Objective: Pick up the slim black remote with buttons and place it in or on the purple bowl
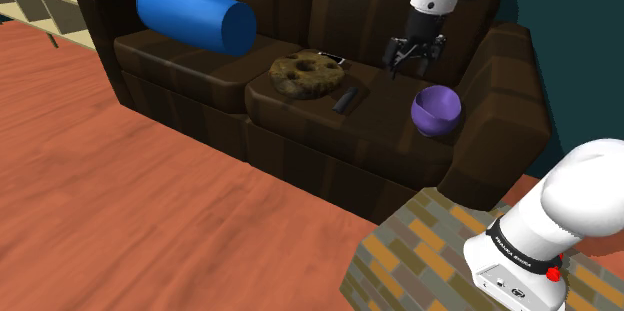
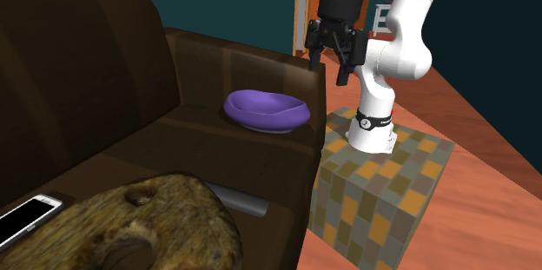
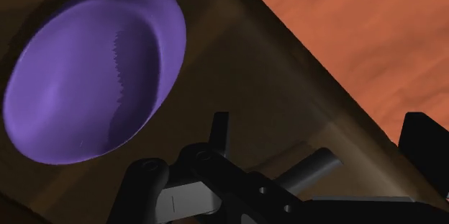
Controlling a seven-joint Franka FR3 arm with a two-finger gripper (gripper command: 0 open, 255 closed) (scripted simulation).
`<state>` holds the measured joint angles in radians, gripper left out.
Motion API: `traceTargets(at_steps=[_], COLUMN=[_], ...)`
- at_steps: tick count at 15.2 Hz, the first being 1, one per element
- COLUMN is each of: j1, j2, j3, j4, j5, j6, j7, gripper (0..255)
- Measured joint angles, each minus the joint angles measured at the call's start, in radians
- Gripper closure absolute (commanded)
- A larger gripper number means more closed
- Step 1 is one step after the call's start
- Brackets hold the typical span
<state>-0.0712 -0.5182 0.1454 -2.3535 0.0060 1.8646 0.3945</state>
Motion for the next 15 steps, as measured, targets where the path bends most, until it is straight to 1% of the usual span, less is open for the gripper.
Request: traceTargets(at_steps=[6,10,13,15], j1=[-0.051,-0.082,-0.101,-0.109], j2=[0.215,0.363,0.464,0.55], j3=[0.048,0.06,0.055,0.051], j4=[0.075,0.142,0.185,0.238], j5=[0.016,0.008,0.0,-0.009], j6=[0.146,0.232,0.293,0.331], j7=[0.24,0.39,0.493,0.566], gripper=[0,0,0,0])
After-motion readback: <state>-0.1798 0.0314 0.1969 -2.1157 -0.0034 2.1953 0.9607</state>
